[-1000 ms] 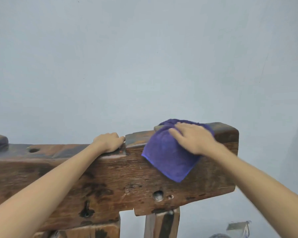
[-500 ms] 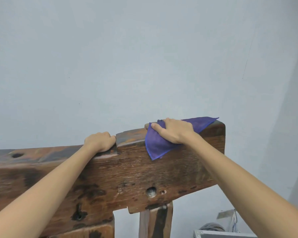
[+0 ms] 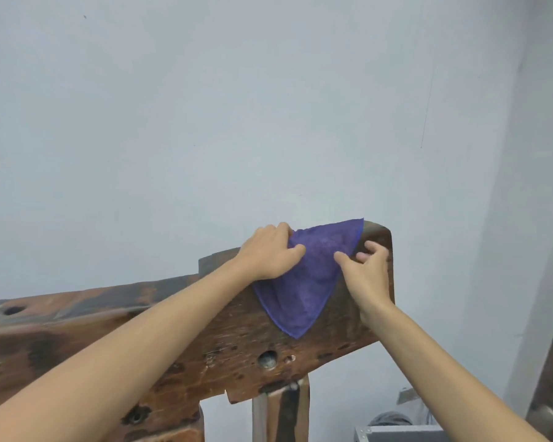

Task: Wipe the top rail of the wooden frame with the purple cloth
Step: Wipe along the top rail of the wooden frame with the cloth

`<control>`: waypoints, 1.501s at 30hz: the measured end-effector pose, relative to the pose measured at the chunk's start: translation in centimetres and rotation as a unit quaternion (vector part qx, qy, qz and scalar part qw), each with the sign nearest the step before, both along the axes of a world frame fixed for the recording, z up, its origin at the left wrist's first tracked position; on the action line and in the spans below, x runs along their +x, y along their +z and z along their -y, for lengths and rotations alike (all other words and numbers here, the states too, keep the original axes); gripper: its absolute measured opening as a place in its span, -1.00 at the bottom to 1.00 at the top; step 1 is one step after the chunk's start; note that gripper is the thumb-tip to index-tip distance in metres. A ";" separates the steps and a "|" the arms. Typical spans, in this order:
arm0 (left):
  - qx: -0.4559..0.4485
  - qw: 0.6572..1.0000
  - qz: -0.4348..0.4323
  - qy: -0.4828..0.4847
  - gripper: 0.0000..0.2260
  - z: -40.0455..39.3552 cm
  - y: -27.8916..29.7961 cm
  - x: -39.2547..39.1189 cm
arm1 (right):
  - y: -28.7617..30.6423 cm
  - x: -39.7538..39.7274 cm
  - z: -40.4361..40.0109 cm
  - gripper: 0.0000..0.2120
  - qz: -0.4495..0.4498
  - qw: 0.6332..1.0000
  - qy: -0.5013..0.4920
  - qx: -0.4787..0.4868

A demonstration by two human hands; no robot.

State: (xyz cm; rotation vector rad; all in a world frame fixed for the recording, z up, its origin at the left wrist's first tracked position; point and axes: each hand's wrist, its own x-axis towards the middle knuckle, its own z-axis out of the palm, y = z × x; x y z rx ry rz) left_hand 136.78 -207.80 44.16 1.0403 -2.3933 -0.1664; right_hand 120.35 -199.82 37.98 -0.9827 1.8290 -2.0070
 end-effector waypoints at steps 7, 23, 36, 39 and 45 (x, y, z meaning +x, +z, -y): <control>0.194 0.976 -0.011 0.101 -0.62 1.4 3.9 -4.7 | 1.3 -1.7 -0.1 -0.80 0.206 0.959 0.179 0.082; 0.342 0.875 -0.304 -0.159 -0.71 2.5 6.4 -2.2 | 10.7 -4.4 -2.5 -0.67 -0.022 0.954 0.282 0.099; 0.284 0.793 -0.444 -0.308 -0.68 1.6 14.7 -4.3 | 16.9 -8.8 -3.7 -0.65 -0.206 0.971 -0.031 -0.115; 0.286 0.783 -0.479 -0.275 -0.75 2.5 14.7 -5.6 | 17.6 -9.6 -2.1 -0.61 -0.210 0.967 -0.073 -0.124; 0.319 0.906 -0.263 -0.093 -0.85 6.1 7.1 -6.2 | 13.2 -9.3 3.3 -0.55 -0.358 0.907 -0.128 0.180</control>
